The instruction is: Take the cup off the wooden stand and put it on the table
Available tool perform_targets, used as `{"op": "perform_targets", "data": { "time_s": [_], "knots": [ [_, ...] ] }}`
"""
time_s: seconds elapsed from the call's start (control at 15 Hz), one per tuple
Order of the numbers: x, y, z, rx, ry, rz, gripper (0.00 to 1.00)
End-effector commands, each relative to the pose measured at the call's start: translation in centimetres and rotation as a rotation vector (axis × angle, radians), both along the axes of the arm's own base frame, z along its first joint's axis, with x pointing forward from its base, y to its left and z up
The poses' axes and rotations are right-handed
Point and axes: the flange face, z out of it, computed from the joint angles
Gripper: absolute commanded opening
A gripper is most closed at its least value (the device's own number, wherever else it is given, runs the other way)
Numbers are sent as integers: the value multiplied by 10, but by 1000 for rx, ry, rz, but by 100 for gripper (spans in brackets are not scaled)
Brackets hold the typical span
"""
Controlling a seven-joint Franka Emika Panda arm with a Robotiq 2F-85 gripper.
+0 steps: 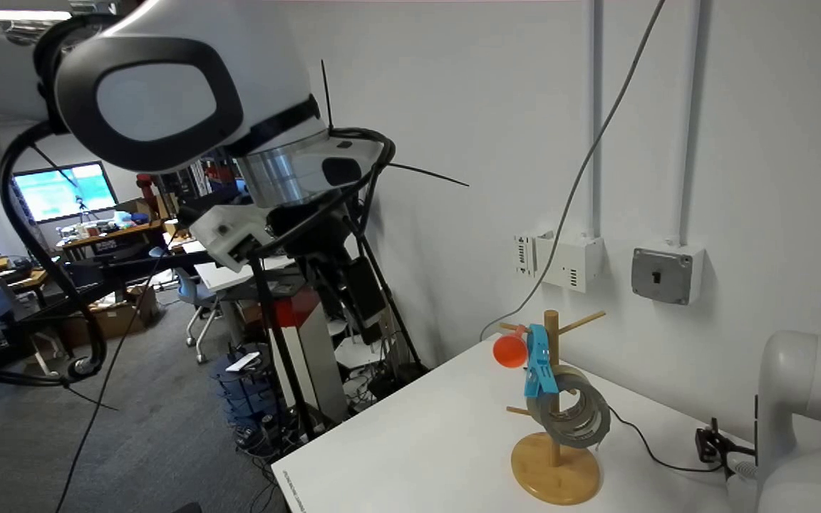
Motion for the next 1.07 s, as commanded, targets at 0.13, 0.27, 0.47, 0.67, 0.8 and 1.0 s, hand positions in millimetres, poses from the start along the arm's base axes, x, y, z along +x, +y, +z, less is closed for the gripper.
{"op": "perform_targets", "data": {
  "time_s": [0.13, 0.27, 0.47, 0.67, 0.8, 1.0],
  "knots": [
    [5, 0, -6, 21, 2, -7, 100],
    [14, -5, -13, 35, 2, -20, 100],
    [29, -5, -22, 39, -17, -27, 100],
    [47, 1, -34, 39, -39, -23, 100],
    [61, 8, -41, 36, -56, -15, 100],
    [84, 21, -52, 15, -98, 8, 100]
  ]
}}
